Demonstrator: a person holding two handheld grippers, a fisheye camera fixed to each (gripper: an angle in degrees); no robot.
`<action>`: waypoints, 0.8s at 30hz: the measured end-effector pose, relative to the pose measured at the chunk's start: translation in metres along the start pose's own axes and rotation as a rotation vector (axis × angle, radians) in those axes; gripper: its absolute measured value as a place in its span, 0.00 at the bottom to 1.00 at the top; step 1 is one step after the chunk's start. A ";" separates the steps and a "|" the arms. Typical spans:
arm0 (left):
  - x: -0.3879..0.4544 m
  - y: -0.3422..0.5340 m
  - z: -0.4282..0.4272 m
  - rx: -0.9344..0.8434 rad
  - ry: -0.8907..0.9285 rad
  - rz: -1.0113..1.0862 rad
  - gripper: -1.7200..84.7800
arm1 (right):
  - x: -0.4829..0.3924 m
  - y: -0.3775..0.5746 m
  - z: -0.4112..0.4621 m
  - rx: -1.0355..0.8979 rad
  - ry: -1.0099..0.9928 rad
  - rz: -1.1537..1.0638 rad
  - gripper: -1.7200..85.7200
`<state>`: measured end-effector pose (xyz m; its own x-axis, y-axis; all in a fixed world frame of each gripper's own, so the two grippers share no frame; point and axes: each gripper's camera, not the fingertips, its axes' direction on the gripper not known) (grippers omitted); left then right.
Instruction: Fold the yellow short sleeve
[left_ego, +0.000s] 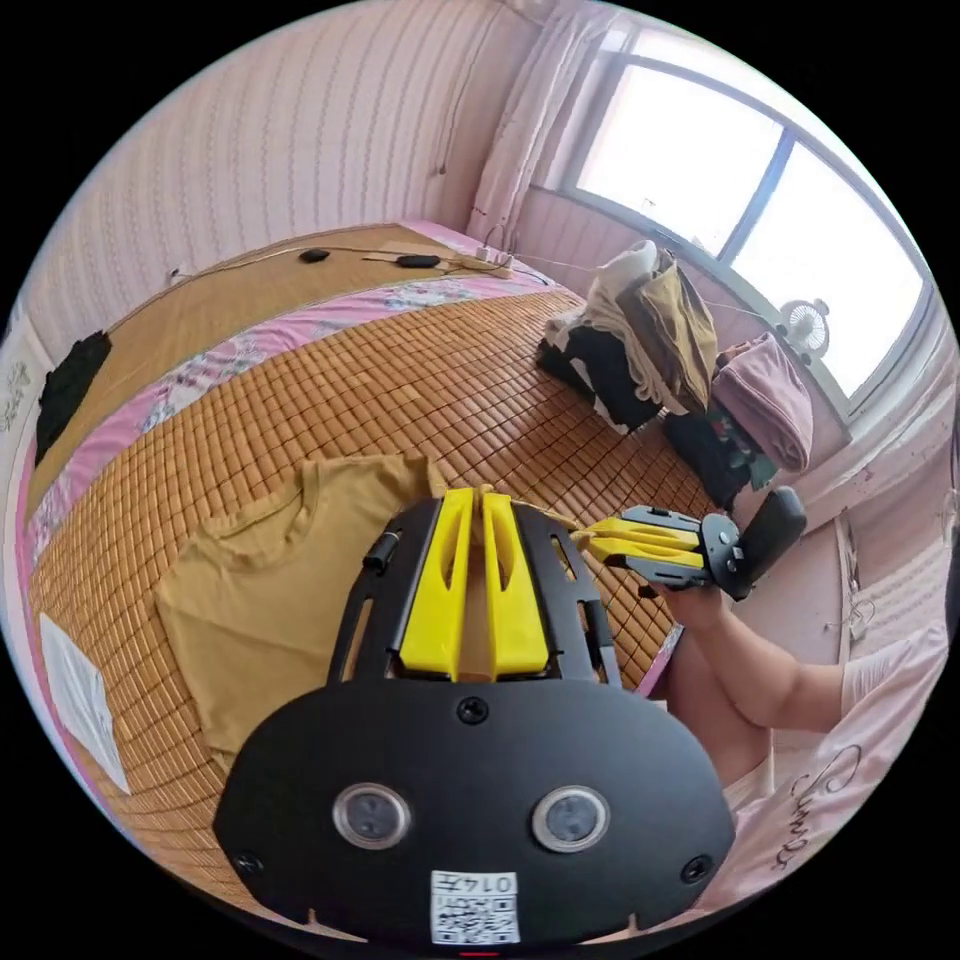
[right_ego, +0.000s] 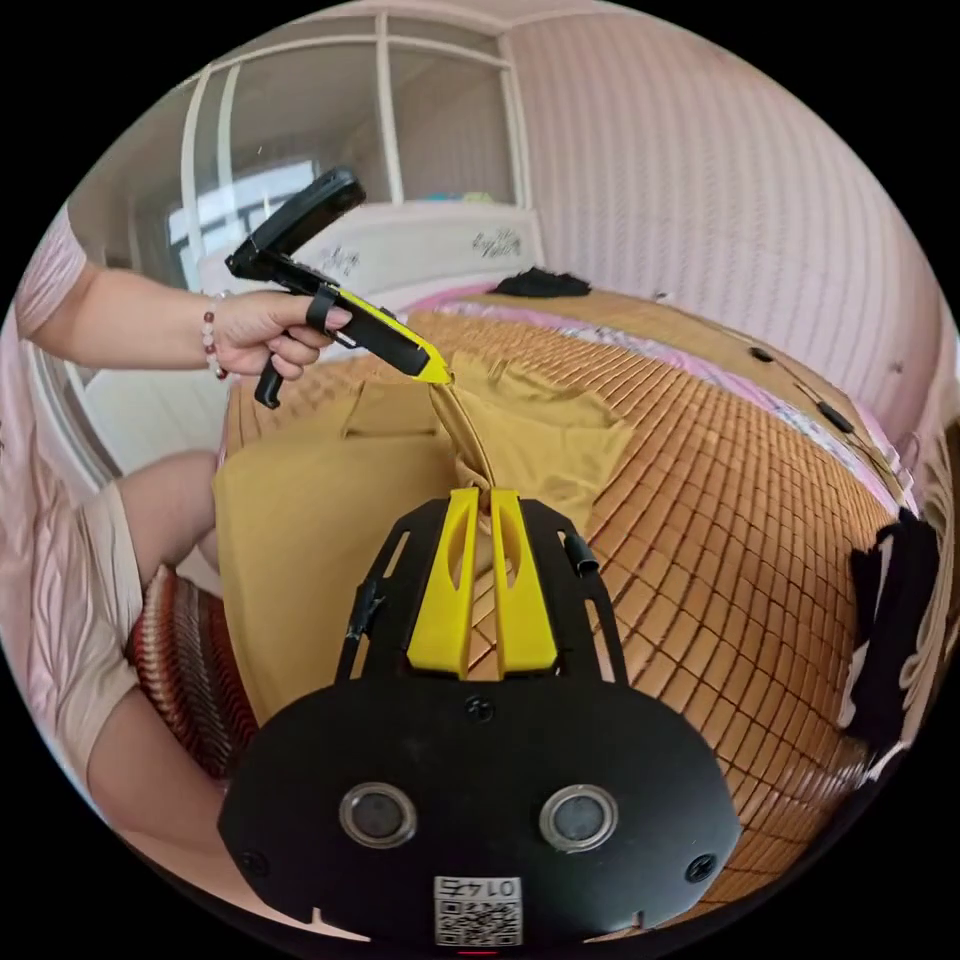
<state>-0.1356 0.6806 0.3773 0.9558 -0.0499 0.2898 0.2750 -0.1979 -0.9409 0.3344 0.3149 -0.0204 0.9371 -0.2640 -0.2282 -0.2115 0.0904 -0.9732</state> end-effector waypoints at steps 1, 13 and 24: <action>-0.009 0.018 0.007 -0.030 -0.009 -0.018 0.02 | -0.007 -0.002 0.013 -0.074 -0.010 -0.033 0.04; -0.063 0.067 0.052 -0.177 -0.001 -0.187 0.02 | -0.008 -0.003 0.026 -0.097 -0.246 -0.103 0.04; -0.087 0.071 0.033 -0.206 0.000 -0.178 0.10 | -0.043 -0.021 0.075 -0.235 -0.202 -0.165 0.09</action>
<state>-0.1953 0.7031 0.2794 0.8942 0.0039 0.4477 0.4121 -0.3981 -0.8196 0.3194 0.3966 0.0126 0.9950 -0.0597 -0.0799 -0.0889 -0.1669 -0.9820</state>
